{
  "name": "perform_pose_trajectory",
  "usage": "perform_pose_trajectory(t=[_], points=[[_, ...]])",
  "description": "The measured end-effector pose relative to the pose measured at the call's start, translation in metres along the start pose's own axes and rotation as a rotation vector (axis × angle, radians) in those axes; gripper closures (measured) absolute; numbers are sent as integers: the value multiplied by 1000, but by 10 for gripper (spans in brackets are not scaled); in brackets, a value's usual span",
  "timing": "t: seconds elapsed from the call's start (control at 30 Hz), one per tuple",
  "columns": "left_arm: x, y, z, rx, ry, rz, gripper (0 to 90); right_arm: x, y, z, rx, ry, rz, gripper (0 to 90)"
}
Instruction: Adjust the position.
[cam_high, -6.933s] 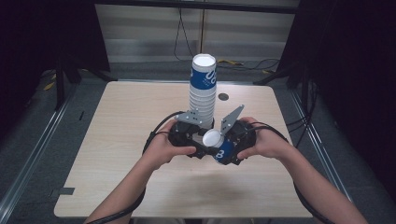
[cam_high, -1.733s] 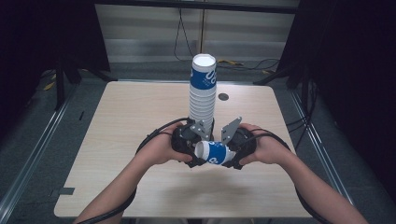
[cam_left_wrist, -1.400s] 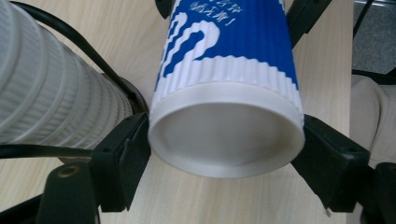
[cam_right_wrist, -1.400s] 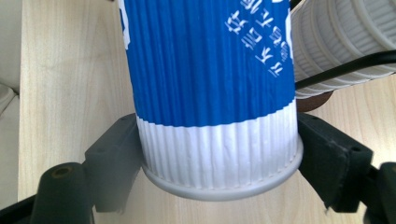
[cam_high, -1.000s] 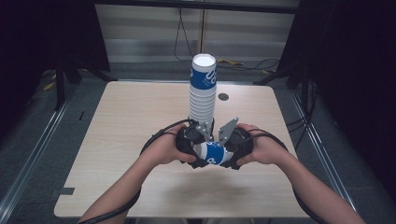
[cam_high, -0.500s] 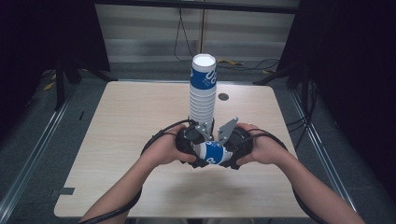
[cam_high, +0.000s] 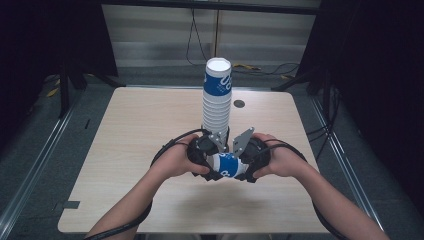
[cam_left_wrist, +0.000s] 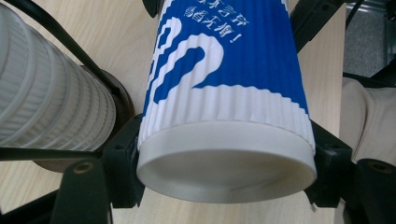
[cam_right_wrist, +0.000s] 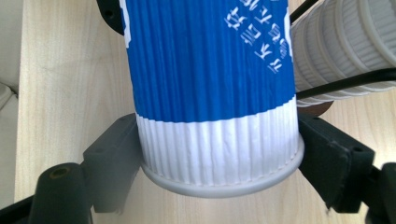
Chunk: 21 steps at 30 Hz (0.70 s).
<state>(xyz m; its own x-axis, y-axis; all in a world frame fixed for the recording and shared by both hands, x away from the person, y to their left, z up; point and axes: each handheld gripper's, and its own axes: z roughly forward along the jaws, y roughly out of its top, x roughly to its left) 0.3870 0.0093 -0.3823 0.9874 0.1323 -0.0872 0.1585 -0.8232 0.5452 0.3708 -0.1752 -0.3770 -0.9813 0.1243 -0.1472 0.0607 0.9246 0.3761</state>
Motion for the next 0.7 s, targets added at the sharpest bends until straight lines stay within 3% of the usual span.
perform_pose_trajectory(t=[0.53, 0.7], points=[[-1, -7, -3, -43, -7, 3, 299, 0, -1, -1, -39, 8, -3, 163], [1, -12, -6, -77, -14, -6, 297, -1, -7, -2, -91, 21, 43, 149]])
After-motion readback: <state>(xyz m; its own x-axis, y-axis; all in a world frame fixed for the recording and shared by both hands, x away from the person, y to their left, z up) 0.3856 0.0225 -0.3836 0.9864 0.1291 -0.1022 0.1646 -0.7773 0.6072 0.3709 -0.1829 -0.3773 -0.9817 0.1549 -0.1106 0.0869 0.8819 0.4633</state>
